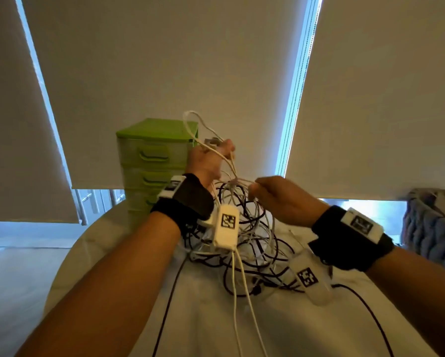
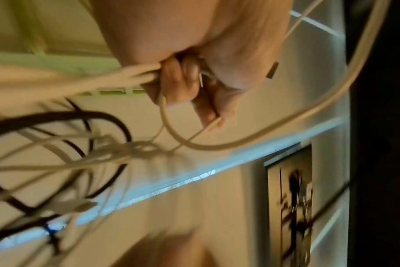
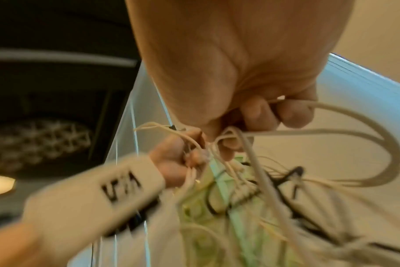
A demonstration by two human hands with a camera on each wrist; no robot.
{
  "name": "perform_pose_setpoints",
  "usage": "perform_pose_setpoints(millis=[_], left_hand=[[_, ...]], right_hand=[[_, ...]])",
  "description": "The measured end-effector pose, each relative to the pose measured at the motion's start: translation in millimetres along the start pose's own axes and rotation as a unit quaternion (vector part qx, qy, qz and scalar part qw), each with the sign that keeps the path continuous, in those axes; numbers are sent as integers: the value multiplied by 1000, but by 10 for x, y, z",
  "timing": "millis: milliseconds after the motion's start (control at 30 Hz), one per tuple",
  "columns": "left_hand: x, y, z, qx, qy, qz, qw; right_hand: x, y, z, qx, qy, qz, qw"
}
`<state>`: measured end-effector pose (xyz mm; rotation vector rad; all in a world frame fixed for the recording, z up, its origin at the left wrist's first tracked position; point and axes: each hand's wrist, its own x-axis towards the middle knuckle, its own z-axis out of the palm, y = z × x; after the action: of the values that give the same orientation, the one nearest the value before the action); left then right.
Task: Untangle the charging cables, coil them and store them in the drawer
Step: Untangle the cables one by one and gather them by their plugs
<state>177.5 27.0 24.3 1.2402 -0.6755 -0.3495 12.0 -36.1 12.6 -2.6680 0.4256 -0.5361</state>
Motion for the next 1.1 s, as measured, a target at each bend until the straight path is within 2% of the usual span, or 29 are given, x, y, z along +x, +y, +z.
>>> perform_pose_setpoints(millis=[167,267,400,433,500,567,600,667,733,800,867,900,967,1033,1100], left_hand=[[116,81,-108,-58,83,-37,994],[135,71,-182,-124,132,-74,981],[90,94,-138,-112,155,-41,981],[59,102,-97,-101,146,-19,984],[-23,129,-8,-54,93,29,994],[-119,166,90,-10,27,61,998],[-173,187,137,-4,0,65,998],[-264,220,175,-1,-30,73,997],[-241,208,117,16,-51,69,996],[-188,109,-12,50,-111,-1,993],[-213,-58,-63,105,-199,-65,972],[-251,-152,-48,153,-228,-57,960],[-297,-330,-1,203,-246,-2,948],[-329,-485,-16,176,-226,29,958],[-355,-650,-81,168,-213,29,962]], right_hand=[[-68,514,-33,-172,-54,16,983],[-30,741,-170,-271,-52,29,961],[57,816,-249,-340,-53,79,936],[82,754,-268,-308,-51,92,946],[123,542,-283,-123,-29,85,988],[212,246,-262,51,-4,60,997],[266,116,-230,72,1,48,996],[370,-47,-140,27,26,13,999],[417,-47,-134,3,56,12,998],[416,11,-209,9,62,19,998],[386,-6,-289,5,41,-6,999],[387,-35,-301,1,29,-25,999],[381,-107,-296,-12,29,-44,999],[340,-153,-350,-7,76,-43,996],[273,-186,-492,71,162,-39,983]])
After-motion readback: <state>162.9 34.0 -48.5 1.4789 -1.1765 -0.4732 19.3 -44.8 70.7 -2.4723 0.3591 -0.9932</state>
